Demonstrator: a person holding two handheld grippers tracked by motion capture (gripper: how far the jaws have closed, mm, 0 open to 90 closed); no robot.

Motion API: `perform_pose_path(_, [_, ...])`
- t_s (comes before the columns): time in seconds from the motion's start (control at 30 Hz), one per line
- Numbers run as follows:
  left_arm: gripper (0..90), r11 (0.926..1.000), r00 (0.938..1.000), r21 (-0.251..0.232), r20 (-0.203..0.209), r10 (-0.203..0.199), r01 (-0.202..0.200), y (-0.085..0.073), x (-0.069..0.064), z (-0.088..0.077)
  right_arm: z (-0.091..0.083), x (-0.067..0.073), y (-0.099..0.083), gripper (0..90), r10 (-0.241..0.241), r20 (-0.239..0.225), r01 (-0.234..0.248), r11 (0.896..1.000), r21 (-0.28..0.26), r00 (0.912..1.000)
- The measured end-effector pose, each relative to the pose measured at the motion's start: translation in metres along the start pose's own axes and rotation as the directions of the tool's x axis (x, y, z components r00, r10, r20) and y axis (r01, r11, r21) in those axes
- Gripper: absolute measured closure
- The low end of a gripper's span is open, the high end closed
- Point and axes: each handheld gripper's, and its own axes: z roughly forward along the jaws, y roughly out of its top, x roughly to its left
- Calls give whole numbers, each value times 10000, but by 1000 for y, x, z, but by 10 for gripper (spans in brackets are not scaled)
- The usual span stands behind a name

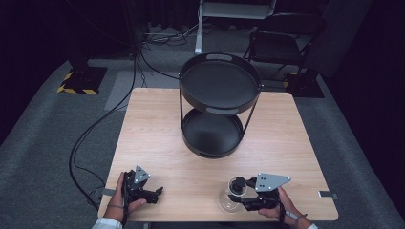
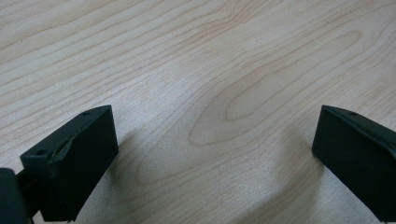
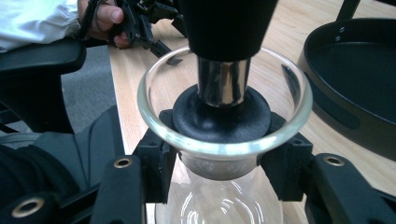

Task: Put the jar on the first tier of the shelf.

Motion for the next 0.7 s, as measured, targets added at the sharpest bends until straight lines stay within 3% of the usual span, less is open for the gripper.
perform_pose_path(0.27, [0,10000,10000,1,0,-3,3,0,0,0,-2,1,1,507,-44,173,44,10000,28,9998])
perform_pose_path(0.7, [0,10000,10000,-2,-1,0,0,0,0,0,-9,-10,10,507,108,951,-106,9999,-18,9954])
